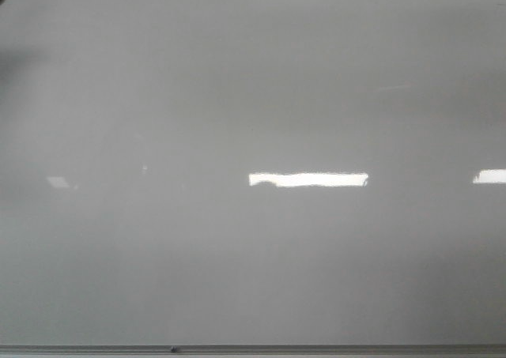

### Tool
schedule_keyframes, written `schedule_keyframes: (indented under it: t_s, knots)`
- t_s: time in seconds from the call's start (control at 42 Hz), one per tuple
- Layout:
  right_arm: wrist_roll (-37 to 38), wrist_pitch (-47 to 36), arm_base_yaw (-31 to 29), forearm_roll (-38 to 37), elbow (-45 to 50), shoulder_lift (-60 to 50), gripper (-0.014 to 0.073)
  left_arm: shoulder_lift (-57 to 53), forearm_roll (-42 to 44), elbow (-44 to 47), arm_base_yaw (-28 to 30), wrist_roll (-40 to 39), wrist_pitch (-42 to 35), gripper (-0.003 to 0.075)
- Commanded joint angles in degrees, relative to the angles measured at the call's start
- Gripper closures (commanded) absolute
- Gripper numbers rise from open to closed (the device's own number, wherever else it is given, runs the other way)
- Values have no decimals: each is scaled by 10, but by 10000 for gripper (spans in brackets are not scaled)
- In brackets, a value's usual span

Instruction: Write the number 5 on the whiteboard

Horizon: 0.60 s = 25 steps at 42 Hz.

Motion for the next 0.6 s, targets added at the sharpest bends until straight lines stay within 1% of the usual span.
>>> schedule_keyframes:
  t_s: [0.0,0.143,0.262,0.381,0.5,0.571]
  knots:
    - [-7,-38,0,-7,-18,1,86,-21,-21,-25,-52,16,2,733]
    - [-7,-38,0,-7,-18,1,86,-21,-21,-25,-124,52,23,733]
    - [-7,-38,0,-7,-18,1,86,-21,-21,-25,-181,58,23,733]
    - [-7,-52,0,-7,-18,1,86,-21,-21,-25,-227,62,24,733]
    - [-7,-60,0,-7,-18,2,86,-21,-21,-25,-264,101,29,733]
    - [-7,-67,0,-6,-18,1,86,-21,-21,-25,-280,107,41,733]
